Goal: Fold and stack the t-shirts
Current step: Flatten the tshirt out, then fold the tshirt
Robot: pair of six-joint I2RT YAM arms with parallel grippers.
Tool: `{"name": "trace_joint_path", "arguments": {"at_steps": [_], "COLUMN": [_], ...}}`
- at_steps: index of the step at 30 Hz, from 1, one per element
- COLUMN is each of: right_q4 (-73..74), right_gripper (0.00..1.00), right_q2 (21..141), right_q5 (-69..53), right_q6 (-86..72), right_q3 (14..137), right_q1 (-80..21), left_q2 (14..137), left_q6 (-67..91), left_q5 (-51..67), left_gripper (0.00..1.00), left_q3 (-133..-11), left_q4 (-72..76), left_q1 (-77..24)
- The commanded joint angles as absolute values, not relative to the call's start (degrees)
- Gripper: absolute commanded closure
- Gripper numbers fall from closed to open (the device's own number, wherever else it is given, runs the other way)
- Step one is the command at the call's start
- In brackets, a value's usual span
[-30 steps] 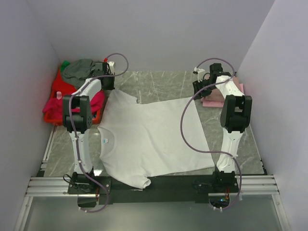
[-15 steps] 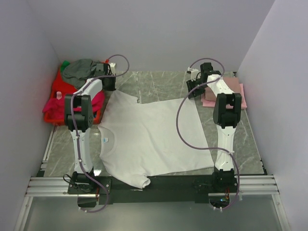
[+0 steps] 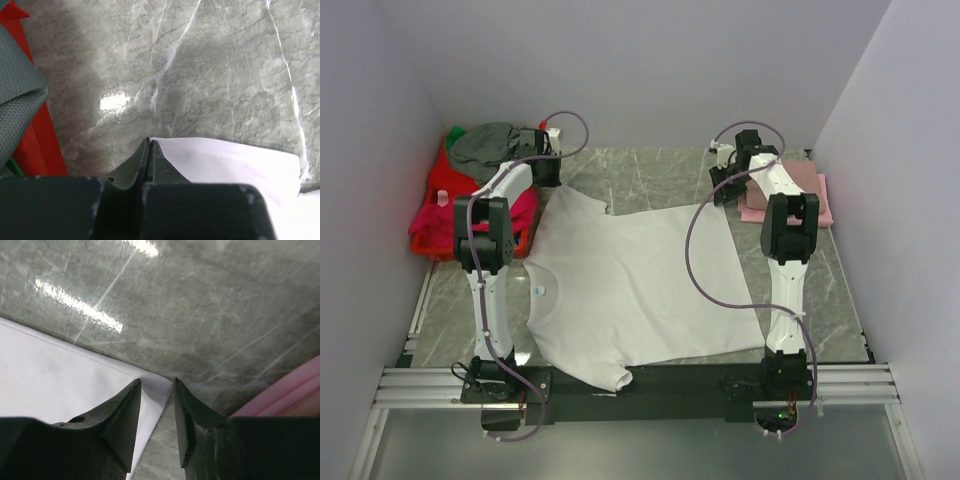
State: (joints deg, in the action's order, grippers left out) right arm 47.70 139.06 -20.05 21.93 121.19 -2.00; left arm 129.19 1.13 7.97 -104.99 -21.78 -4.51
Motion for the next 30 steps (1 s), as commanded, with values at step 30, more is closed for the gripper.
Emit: {"name": "trace_joint_path", "arguments": {"at_steps": [30], "right_q4": [42.6], "right_gripper": [1.0], "right_q2": [123.0], "right_q5": [-27.6], "right_q6": [22.6], "right_q3": [111.5], "right_q1": [-0.3], "left_q2": [112.1], "left_q6": [1.5], "left_q5": [13.2], "left_gripper": [1.0], "left_q3": [-92.6], "left_q4": [-14.8], "left_q1": [-4.6]}}
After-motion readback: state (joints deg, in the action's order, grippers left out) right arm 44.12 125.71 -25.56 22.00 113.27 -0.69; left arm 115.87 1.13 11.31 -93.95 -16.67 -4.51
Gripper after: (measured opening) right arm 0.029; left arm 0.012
